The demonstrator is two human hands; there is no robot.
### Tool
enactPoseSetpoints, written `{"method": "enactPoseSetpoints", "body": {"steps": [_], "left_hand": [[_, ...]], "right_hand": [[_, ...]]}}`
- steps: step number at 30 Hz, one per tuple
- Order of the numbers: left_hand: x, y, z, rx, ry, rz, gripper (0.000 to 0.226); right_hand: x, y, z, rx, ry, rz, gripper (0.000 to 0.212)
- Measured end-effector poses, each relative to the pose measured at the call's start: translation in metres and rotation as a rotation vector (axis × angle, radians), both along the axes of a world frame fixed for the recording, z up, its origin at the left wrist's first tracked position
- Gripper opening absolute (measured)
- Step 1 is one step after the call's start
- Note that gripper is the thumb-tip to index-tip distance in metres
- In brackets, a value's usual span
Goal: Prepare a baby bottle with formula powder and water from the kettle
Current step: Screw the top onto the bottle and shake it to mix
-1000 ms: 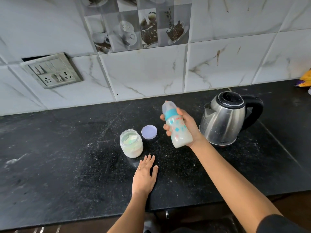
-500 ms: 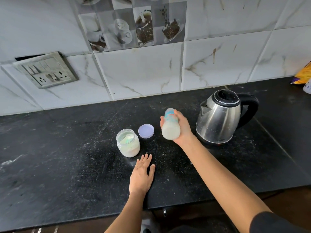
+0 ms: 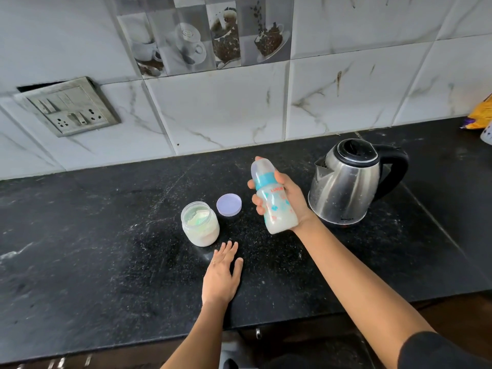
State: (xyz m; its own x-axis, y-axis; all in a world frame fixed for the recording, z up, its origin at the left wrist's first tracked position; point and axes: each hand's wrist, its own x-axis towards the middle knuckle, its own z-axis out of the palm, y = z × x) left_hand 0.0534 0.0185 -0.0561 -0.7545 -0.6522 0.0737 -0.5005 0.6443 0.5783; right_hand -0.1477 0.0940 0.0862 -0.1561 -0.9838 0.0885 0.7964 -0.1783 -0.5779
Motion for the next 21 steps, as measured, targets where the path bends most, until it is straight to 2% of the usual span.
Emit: {"method": "enactPoseSetpoints", "body": {"steps": [4,5,8,10,13,15,17,20,21], "left_hand": [[0.000,0.000,0.001,0.009,0.000,0.003,0.045],[0.000,0.000,0.001,0.011,0.000,0.004,0.045],[-0.001,0.000,0.000,0.009,0.003,0.003,0.045],[-0.001,-0.001,-0.001,0.007,0.000,0.002,0.046],[-0.001,-0.001,-0.002,0.001,0.001,0.001,0.046],[-0.001,-0.002,-0.003,-0.001,0.002,-0.004,0.046],[-0.001,-0.001,-0.003,0.000,0.002,-0.001,0.045],[-0.001,-0.001,-0.002,0.014,-0.003,0.005,0.045],[-0.001,-0.001,-0.002,0.022,-0.008,0.007,0.045]], "right_hand": [[-0.002,-0.008,-0.004,0.227,-0.162,-0.167,0.060],[-0.003,-0.011,-0.004,0.297,-0.196,-0.209,0.055],[-0.003,-0.017,-0.007,0.584,-0.260,-0.421,0.018],[-0.003,-0.019,-0.008,0.720,-0.272,-0.493,0.012],[-0.004,-0.011,-0.013,0.573,-0.416,-0.384,0.033],[-0.008,-0.005,-0.016,0.400,-0.213,-0.239,0.059],[-0.009,0.001,-0.016,0.248,-0.015,-0.154,0.072],[-0.009,-0.002,-0.014,0.204,-0.007,-0.195,0.085],[-0.008,-0.003,-0.013,0.219,-0.024,-0.245,0.083]]}}
